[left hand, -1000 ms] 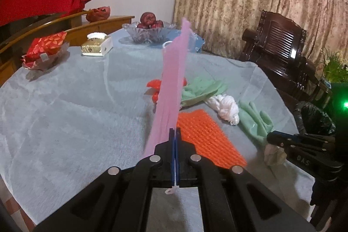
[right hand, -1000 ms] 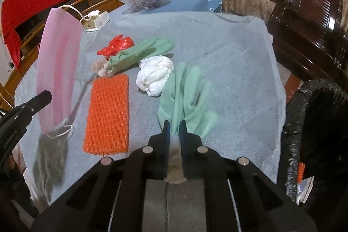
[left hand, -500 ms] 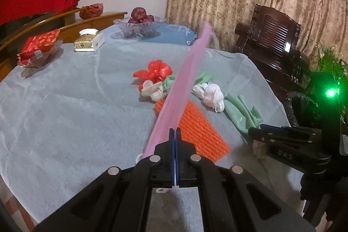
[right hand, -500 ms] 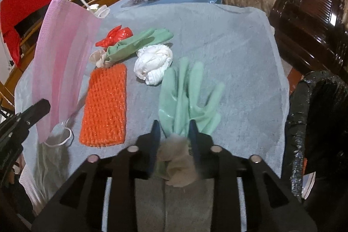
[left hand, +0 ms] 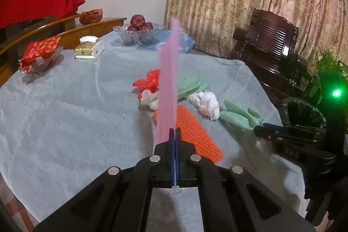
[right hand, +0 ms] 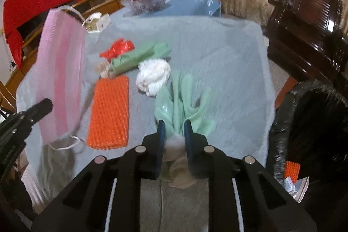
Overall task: Collect trash
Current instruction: 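Carry the pink mask and green glove with white bundle over the bin, then open both grippers to drop the mask and glove into the bin, then grasp the orange foam net with the left gripper and lift it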
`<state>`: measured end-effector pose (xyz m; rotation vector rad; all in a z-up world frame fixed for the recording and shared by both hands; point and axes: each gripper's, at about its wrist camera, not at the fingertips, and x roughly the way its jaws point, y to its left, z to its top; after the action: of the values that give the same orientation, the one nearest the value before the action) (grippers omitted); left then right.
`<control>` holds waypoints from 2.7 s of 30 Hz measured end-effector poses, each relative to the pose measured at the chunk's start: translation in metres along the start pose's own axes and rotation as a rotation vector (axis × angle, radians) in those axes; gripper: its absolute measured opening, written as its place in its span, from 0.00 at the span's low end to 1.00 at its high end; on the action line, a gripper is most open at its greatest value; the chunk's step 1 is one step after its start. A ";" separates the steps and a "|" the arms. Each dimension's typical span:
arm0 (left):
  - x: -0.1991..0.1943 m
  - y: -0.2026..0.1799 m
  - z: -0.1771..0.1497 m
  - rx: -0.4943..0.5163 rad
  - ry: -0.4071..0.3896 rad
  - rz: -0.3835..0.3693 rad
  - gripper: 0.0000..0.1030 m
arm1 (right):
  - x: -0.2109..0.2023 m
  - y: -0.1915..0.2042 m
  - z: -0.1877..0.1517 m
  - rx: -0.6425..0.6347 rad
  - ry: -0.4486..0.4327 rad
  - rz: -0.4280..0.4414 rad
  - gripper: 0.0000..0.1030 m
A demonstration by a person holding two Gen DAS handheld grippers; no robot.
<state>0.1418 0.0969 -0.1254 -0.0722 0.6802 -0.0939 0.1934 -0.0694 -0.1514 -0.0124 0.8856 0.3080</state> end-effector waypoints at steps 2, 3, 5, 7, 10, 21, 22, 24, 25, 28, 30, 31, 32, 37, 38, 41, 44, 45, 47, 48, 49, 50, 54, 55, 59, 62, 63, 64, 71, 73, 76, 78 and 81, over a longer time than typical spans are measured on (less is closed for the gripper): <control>-0.005 -0.005 0.004 0.007 -0.011 -0.007 0.00 | -0.012 -0.001 0.004 -0.001 -0.026 0.010 0.16; -0.007 -0.008 0.005 0.010 -0.015 -0.010 0.00 | -0.019 -0.002 0.007 -0.004 -0.039 0.015 0.16; -0.011 -0.014 0.008 0.012 -0.023 -0.023 0.00 | -0.032 -0.003 0.010 -0.007 -0.062 0.022 0.16; -0.014 -0.020 0.011 0.013 -0.028 -0.038 0.00 | -0.043 -0.005 0.012 -0.003 -0.081 0.028 0.16; -0.019 -0.030 0.015 0.022 -0.041 -0.053 0.00 | -0.059 -0.010 0.015 0.001 -0.109 0.033 0.16; -0.041 -0.078 0.037 0.075 -0.105 -0.143 0.00 | -0.127 -0.040 0.018 0.020 -0.226 0.006 0.16; -0.043 -0.085 0.039 0.084 -0.111 -0.158 0.00 | -0.135 -0.045 0.017 0.025 -0.239 -0.002 0.16; -0.045 -0.097 0.042 0.097 -0.117 -0.185 0.00 | -0.147 -0.055 0.015 0.034 -0.255 -0.018 0.16; -0.045 -0.106 0.044 0.108 -0.120 -0.201 0.00 | -0.153 -0.060 0.014 0.038 -0.262 -0.027 0.16; -0.047 -0.133 0.048 0.146 -0.128 -0.250 0.00 | -0.169 -0.078 0.009 0.054 -0.283 -0.057 0.16; -0.047 -0.147 0.048 0.164 -0.128 -0.277 0.00 | -0.179 -0.092 0.004 0.070 -0.292 -0.083 0.16; -0.047 -0.159 0.048 0.181 -0.128 -0.301 0.00 | -0.184 -0.100 0.001 0.079 -0.296 -0.097 0.16; -0.046 -0.167 0.049 0.193 -0.128 -0.316 0.00 | -0.187 -0.105 -0.001 0.085 -0.298 -0.106 0.16; -0.044 -0.210 0.049 0.264 -0.127 -0.404 0.00 | -0.202 -0.141 -0.019 0.128 -0.303 -0.168 0.16; -0.043 -0.220 0.047 0.275 -0.125 -0.421 0.00 | -0.203 -0.147 -0.022 0.137 -0.301 -0.178 0.16; -0.038 -0.242 0.046 0.298 -0.113 -0.462 0.00 | -0.207 -0.167 -0.032 0.168 -0.297 -0.209 0.16; -0.029 -0.265 0.043 0.313 -0.089 -0.504 0.00 | -0.207 -0.186 -0.042 0.193 -0.292 -0.240 0.16; -0.026 -0.272 0.042 0.319 -0.083 -0.515 0.00 | -0.208 -0.193 -0.047 0.202 -0.289 -0.252 0.16; -0.019 -0.287 0.041 0.336 -0.072 -0.539 0.00 | -0.206 -0.203 -0.052 0.217 -0.281 -0.268 0.16; -0.016 -0.294 0.040 0.342 -0.064 -0.550 0.00 | -0.204 -0.209 -0.056 0.225 -0.272 -0.277 0.16; -0.011 -0.303 0.040 0.350 -0.052 -0.561 0.00 | -0.203 -0.214 -0.059 0.231 -0.265 -0.282 0.16; -0.008 -0.309 0.039 0.358 -0.041 -0.573 0.00 | -0.201 -0.219 -0.062 0.237 -0.258 -0.286 0.16; 0.005 -0.321 0.032 0.372 0.011 -0.591 0.11 | -0.189 -0.236 -0.077 0.265 -0.228 -0.334 0.25; 0.009 -0.322 0.031 0.368 0.027 -0.589 0.21 | -0.187 -0.240 -0.081 0.271 -0.227 -0.341 0.35; 0.013 -0.304 0.026 0.323 0.038 -0.570 0.59 | -0.187 -0.244 -0.092 0.292 -0.240 -0.367 0.69; 0.018 -0.287 0.025 0.293 0.044 -0.529 0.64 | -0.188 -0.241 -0.095 0.305 -0.263 -0.384 0.85; 0.018 -0.279 0.025 0.279 0.042 -0.516 0.65 | -0.188 -0.240 -0.095 0.307 -0.269 -0.375 0.86; 0.017 -0.270 0.025 0.264 0.036 -0.496 0.68 | -0.188 -0.236 -0.095 0.310 -0.276 -0.357 0.88; 0.006 -0.205 0.024 0.232 -0.049 -0.299 0.75 | -0.174 -0.193 -0.079 0.255 -0.297 -0.249 0.89; 0.002 -0.178 0.021 0.220 -0.070 -0.230 0.76 | -0.165 -0.174 -0.073 0.230 -0.297 -0.210 0.89; 0.002 -0.145 0.020 0.199 -0.080 -0.136 0.76 | -0.151 -0.148 -0.060 0.195 -0.293 -0.155 0.89; 0.003 -0.126 0.018 0.182 -0.076 -0.082 0.76 | -0.143 -0.135 -0.053 0.177 -0.292 -0.126 0.89; 0.007 -0.092 0.015 0.124 -0.058 -0.011 0.76 | -0.133 -0.112 -0.044 0.138 -0.290 -0.094 0.89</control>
<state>0.1509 0.0050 -0.1095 0.0400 0.6152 -0.1436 0.1114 -0.2171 -0.0909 0.1152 0.6148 0.1548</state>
